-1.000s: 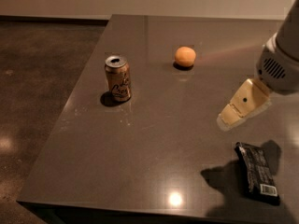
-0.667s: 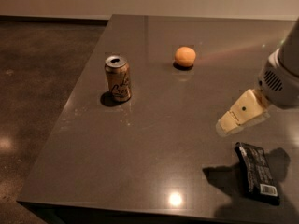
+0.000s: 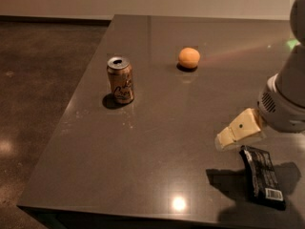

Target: Move rxbar chocolate near orange

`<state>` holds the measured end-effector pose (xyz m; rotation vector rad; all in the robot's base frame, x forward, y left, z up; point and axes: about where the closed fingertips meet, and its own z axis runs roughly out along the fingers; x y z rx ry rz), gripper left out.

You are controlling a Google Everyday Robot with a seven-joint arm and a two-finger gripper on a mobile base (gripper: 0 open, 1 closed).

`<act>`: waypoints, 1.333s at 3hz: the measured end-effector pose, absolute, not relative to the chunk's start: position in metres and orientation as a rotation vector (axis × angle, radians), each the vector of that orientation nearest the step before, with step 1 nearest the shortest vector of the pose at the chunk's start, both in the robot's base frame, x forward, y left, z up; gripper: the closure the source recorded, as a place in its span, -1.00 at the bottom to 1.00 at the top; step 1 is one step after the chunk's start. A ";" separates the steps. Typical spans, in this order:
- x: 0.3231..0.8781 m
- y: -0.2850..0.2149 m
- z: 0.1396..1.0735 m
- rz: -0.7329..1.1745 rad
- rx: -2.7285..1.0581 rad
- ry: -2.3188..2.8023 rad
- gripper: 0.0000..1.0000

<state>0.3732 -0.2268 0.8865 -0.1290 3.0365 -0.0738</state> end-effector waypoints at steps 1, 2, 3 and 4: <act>0.365 -0.227 0.873 -0.113 -0.073 3.085 -1.00; 0.355 -0.230 0.858 -0.069 -0.026 3.112 -1.00; 0.349 -0.233 0.844 -0.006 0.016 3.127 -1.00; 0.344 -0.236 0.834 0.036 0.046 3.140 -1.00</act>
Offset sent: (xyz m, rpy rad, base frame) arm -0.0329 -0.0068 -0.0506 0.0641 0.1141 -0.1085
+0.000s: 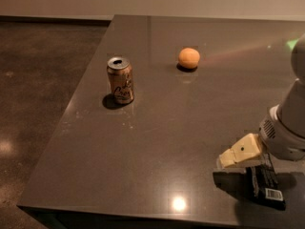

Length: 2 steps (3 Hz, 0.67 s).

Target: Move rxbar chocolate near orange

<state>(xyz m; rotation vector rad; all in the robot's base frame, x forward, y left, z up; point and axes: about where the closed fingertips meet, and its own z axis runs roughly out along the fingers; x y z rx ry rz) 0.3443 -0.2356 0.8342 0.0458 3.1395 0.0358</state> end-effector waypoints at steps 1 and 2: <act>0.342 -0.238 0.830 0.038 0.063 3.155 -0.65; 0.341 -0.240 0.828 0.049 0.074 3.160 -0.03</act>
Offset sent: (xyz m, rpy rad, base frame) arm -0.0060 -0.0058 -0.0112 0.0100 0.0461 -0.0225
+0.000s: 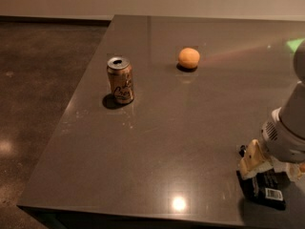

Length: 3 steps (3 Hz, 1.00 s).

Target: Move rxbar chocolate near orange

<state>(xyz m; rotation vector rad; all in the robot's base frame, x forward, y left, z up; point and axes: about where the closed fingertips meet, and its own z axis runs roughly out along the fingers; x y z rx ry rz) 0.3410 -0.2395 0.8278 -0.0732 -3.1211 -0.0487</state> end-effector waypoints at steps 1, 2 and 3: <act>0.341 -0.240 0.831 -0.053 -0.075 -3.125 0.42; 0.341 -0.240 0.833 -0.053 -0.075 -3.125 0.90; 0.358 -0.240 0.850 -0.041 -0.020 -3.167 1.00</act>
Offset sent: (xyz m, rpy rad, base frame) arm 0.0264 0.0021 0.0378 0.0073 -0.0971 0.0575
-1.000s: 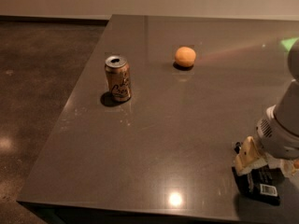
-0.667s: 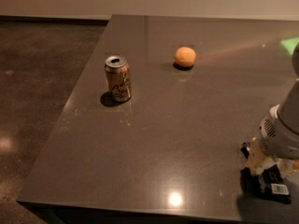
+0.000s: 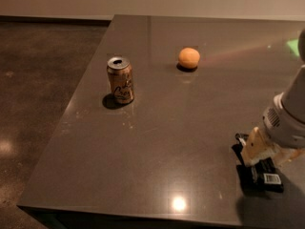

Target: Move rxbar chocolate near orange

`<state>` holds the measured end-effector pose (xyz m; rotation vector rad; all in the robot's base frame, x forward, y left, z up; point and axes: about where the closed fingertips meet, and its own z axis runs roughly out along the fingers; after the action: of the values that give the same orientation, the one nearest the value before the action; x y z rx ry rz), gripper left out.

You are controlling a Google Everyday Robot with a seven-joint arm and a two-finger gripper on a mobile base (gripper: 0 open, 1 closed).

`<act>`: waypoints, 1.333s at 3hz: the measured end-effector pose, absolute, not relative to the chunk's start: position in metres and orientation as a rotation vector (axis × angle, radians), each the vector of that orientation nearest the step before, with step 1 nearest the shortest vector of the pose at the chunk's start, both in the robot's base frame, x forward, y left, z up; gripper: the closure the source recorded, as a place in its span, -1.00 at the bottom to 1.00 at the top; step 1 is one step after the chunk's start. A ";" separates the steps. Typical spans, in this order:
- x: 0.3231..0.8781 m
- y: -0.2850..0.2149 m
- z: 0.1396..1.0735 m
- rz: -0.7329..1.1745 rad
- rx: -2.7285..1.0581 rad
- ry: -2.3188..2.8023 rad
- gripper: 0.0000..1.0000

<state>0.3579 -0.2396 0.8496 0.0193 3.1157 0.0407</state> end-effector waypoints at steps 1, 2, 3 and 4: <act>0.385 -0.246 0.870 0.002 -0.068 3.087 1.00; 0.421 -0.265 0.889 -0.036 -0.177 3.069 1.00; 0.463 -0.288 0.901 -0.063 -0.300 3.017 1.00; 0.502 -0.309 0.909 -0.115 -0.400 2.948 1.00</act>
Offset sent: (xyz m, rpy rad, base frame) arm 0.1119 -0.0565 0.0643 -0.0815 -0.0433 0.2422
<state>0.5021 -0.3091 0.9090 -0.4003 2.9483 -0.1153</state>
